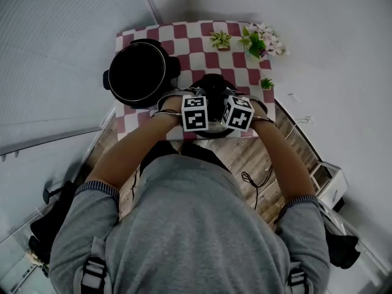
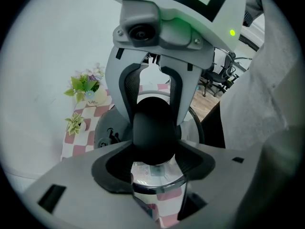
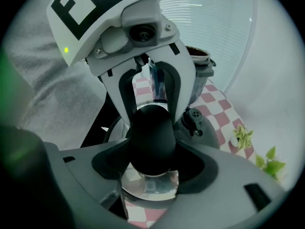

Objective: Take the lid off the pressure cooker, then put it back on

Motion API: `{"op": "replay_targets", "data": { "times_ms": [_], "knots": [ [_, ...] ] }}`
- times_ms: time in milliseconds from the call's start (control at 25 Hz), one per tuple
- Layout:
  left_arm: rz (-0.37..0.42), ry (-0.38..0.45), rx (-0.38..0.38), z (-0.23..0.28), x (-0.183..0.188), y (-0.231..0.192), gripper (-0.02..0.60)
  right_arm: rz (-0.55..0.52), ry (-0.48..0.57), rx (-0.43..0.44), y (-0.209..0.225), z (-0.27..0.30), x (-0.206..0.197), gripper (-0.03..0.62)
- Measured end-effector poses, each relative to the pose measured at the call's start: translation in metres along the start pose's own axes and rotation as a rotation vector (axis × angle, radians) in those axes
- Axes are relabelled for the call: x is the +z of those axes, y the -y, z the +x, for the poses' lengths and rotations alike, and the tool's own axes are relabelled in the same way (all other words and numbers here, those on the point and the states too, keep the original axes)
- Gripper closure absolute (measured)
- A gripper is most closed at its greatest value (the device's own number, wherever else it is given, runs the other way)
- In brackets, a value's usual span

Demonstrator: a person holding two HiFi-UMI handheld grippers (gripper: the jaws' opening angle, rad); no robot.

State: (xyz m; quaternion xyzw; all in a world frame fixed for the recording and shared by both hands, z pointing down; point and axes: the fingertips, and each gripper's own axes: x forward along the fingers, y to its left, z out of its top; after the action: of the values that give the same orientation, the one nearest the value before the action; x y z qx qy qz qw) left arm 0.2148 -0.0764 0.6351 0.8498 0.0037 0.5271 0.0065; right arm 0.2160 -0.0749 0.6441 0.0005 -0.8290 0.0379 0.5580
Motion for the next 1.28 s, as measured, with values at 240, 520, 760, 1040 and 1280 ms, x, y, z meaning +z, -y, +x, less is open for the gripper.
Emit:
{"op": "replay_targets", "data": {
  "times_ms": [240, 520, 760, 1040, 1280],
  "knots": [
    [-0.013, -0.028, 0.005, 0.033, -0.021, -0.007, 0.285, 0.002, -0.007, -0.005, 0.009, 0.037, -0.011, 0.3],
    [-0.002, -0.052, 0.006, 0.067, -0.035, -0.018, 0.285, 0.031, -0.014, -0.018, 0.022, 0.069, -0.028, 0.299],
    [0.0, -0.055, -0.008, 0.081, -0.041, -0.018, 0.285, 0.057, -0.01, -0.01, 0.022, 0.085, -0.033, 0.299],
    [-0.031, -0.021, -0.019, 0.084, -0.04, -0.021, 0.285, 0.064, -0.01, -0.012, 0.025, 0.087, -0.037, 0.296],
    [-0.124, 0.049, 0.03, 0.077, -0.041, -0.025, 0.272, 0.135, 0.034, 0.016, 0.021, 0.083, -0.032, 0.227]
  ]
}}
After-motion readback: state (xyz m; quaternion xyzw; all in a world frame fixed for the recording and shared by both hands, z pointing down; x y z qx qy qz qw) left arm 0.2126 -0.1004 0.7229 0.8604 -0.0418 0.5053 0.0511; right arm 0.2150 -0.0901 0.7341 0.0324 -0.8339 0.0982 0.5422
